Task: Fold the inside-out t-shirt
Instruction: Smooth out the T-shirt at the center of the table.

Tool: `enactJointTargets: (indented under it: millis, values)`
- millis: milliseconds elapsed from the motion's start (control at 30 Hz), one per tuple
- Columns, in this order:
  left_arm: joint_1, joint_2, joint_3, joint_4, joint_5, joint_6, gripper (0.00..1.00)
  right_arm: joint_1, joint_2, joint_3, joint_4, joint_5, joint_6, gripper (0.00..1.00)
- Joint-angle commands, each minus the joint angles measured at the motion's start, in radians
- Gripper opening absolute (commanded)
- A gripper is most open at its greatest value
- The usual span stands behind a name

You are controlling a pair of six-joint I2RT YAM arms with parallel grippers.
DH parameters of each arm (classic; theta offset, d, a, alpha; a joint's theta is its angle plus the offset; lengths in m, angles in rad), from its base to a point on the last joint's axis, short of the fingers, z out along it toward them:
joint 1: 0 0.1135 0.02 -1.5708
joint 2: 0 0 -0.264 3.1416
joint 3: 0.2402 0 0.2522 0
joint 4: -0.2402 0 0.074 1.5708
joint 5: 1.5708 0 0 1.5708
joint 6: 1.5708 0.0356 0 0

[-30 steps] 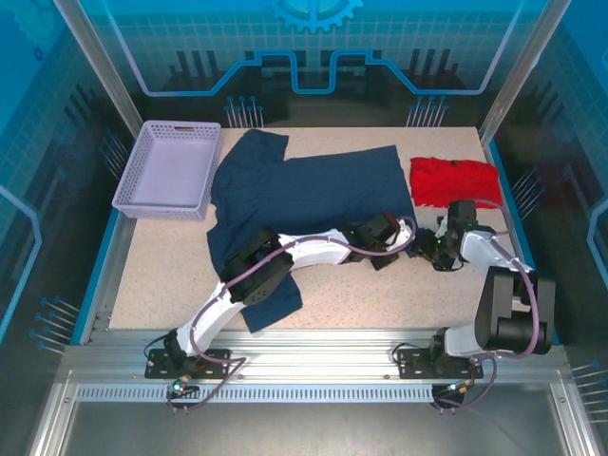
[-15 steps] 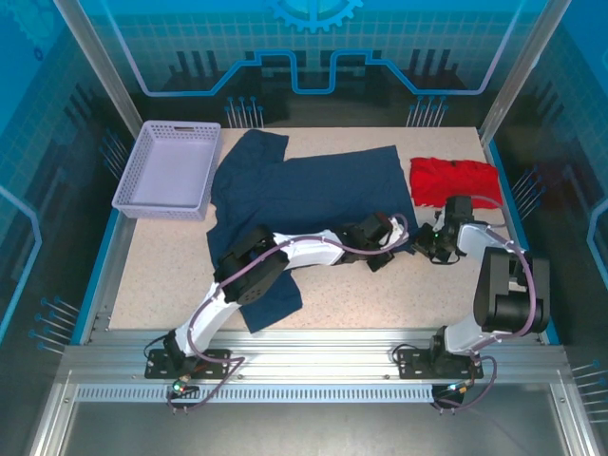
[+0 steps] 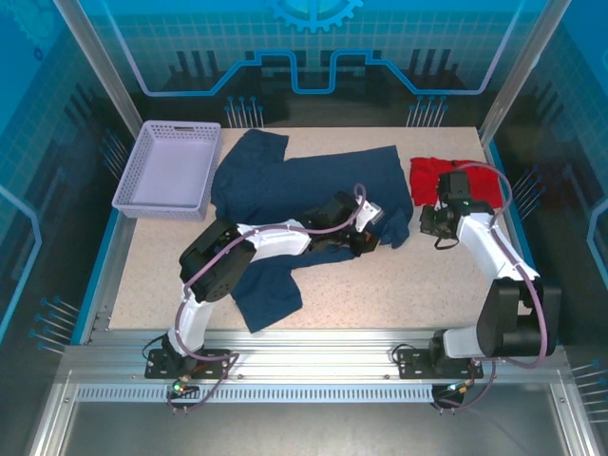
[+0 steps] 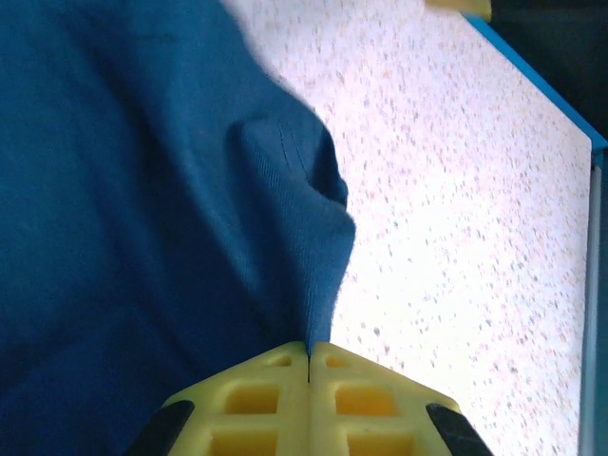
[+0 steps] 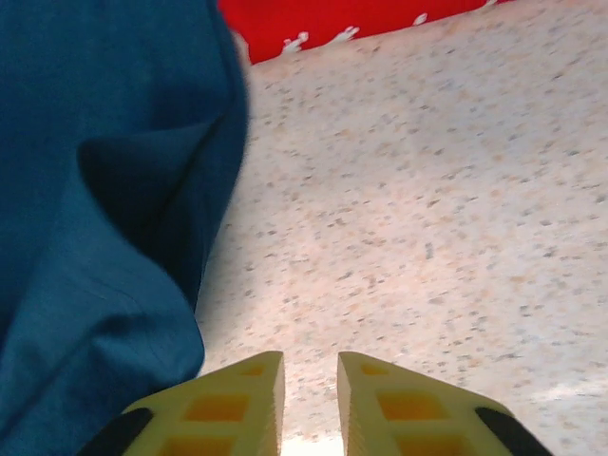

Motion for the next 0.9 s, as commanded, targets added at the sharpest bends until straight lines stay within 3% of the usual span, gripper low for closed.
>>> enactJointTargets:
  millis: [0, 67, 233, 500, 567, 700, 767, 867]
  values:
    - [0.001, 0.007, -0.010, 0.008, 0.055, -0.041, 0.00, 0.051, 0.011, 0.025, -0.076, 0.101, -0.019, 0.26]
    - [0.002, 0.010, -0.008, 0.008, 0.053, -0.046, 0.00, 0.066, -0.014, -0.012, -0.063, 0.029, -0.019, 0.29]
    - [0.007, 0.014, -0.004, 0.006, 0.047, -0.063, 0.00, 0.079, -0.106, -0.203, 0.065, -0.285, 0.065, 0.40]
    - [0.007, 0.010, -0.005, 0.004, 0.043, -0.066, 0.00, 0.074, -0.036, -0.316, 0.322, -0.453, 0.224, 0.50]
    - [0.007, 0.009, -0.005, 0.005, 0.041, -0.066, 0.00, 0.074, 0.001, -0.308, 0.366, -0.475, 0.236, 0.51]
    - [0.006, 0.007, -0.005, 0.011, 0.045, -0.070, 0.00, 0.066, 0.071, -0.267, 0.389, -0.399, 0.212, 0.49]
    - [0.006, 0.006, -0.004, 0.011, 0.047, -0.071, 0.00, 0.052, 0.083, -0.248, 0.395, -0.359, 0.189, 0.41]
    - [0.012, -0.002, -0.015, 0.014, 0.054, -0.078, 0.00, 0.043, 0.043, -0.211, 0.338, -0.198, 0.138, 0.23]
